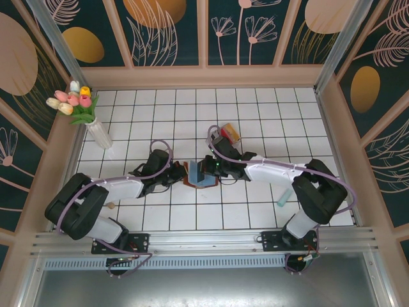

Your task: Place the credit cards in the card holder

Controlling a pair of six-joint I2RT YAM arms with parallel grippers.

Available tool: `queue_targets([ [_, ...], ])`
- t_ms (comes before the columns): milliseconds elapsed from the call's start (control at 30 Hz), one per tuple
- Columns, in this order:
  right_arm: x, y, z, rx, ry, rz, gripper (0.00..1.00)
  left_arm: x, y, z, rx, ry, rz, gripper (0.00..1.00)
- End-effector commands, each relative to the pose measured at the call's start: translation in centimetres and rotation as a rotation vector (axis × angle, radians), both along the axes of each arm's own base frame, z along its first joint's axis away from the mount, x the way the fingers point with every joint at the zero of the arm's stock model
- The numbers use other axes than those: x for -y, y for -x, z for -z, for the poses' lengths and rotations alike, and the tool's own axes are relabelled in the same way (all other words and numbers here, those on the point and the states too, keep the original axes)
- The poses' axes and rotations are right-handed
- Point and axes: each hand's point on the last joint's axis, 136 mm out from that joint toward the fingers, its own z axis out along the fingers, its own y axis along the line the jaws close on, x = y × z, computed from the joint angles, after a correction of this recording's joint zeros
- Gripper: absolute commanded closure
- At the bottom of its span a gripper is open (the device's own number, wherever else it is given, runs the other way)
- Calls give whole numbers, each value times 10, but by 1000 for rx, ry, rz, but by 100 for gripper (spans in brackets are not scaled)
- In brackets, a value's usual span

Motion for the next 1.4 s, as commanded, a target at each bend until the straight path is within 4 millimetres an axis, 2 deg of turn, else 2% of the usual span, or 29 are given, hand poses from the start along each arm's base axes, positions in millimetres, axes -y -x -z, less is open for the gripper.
queue_targets([
  [0, -4, -3, -6, 4, -43, 4, 100, 10, 3, -2, -5, 68, 19, 100],
  [67, -3, -2, 5, -20, -24, 9, 100, 10, 3, -1, -9, 68, 14, 100],
  [167, 2, 0, 23, -52, 21, 24, 100, 3, 3, 1, -12, 34, -15, 93],
  [200, 3, 0, 28, -62, 33, 27, 100, -2, 3, 3, -13, 15, -28, 87],
  [267, 2, 2, 33, -72, 35, 15, 100, -6, 3, 3, -8, -4, -40, 82],
  [333, 3, 2, 38, -81, 45, 15, 100, -12, 3, 3, -3, -29, -62, 69],
  [400, 4, 3, 43, -87, 57, 17, 100, -16, 3, -1, 12, -37, -71, 61],
  [433, 3, 3, 45, -92, 61, 12, 100, -16, 3, -2, 18, -40, -72, 50],
  [567, 0, 6, 50, -110, 68, -4, 100, -17, 2, -5, 31, -36, -76, 45],
  [633, 0, 5, 51, -113, 73, -4, 100, -14, 1, -8, 41, -21, -66, 45],
  [767, -1, 3, 42, -89, 61, -4, 100, -12, 0, 2, 13, -68, -32, 45],
  [933, -4, -2, 18, -36, 10, -12, 100, 0, -1, 8, -7, -68, 32, 52],
  [1100, -3, -4, 5, -11, -25, -4, 100, -7, 1, 29, -65, -140, 27, 65],
  [1200, 3, -4, -2, 4, -33, 16, 100, -10, 4, 36, -79, -160, 30, 68],
  [1367, 27, -6, 3, 16, 13, 83, 100, -8, 5, 40, -91, -164, 41, 70],
])
